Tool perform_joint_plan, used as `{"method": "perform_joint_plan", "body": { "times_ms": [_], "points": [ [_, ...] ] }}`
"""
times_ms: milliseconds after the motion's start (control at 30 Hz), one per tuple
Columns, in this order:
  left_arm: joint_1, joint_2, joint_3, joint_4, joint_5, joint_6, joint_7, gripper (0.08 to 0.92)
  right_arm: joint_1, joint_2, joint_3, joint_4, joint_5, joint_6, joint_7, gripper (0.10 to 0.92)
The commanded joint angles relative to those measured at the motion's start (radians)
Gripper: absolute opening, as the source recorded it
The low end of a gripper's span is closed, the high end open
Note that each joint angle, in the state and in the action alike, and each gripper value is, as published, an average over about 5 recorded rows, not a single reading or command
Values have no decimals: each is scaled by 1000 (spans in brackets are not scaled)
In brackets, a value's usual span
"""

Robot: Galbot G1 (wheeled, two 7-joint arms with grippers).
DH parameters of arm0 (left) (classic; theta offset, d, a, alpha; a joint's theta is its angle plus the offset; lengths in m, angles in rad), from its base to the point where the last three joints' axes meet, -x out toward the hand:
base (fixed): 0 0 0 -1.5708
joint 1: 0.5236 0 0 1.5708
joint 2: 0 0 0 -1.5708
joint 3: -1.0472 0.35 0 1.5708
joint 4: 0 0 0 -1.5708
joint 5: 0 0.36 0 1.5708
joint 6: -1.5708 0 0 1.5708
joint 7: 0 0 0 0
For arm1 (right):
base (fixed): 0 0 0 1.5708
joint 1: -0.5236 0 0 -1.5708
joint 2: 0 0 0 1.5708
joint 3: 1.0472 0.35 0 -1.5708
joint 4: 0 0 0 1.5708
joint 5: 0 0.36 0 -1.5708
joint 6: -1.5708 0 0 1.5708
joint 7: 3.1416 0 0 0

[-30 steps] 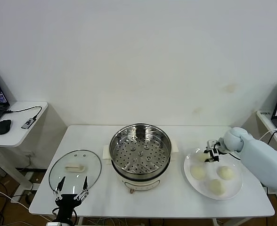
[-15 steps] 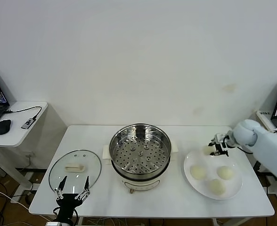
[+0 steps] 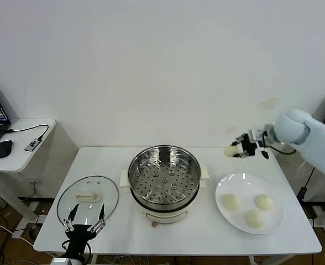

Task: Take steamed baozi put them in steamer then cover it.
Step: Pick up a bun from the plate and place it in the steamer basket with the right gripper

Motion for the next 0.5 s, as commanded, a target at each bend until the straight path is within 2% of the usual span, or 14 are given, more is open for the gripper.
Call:
{"method": "perform_joint_plan", "body": {
  "times_ms": [33,233,500],
  "points": [
    [-2,1,-1,2,-6,1,1,823,189,218,-171,-50,129,50,9,433],
    [-13,8,-5,8,-14,4,2,823,168,359,-217,-134,94,140,7,448],
    [-12,21,-12,6,-18,5,2,823,111,523,-250,-270,-62,293,8,450]
  ]
}}
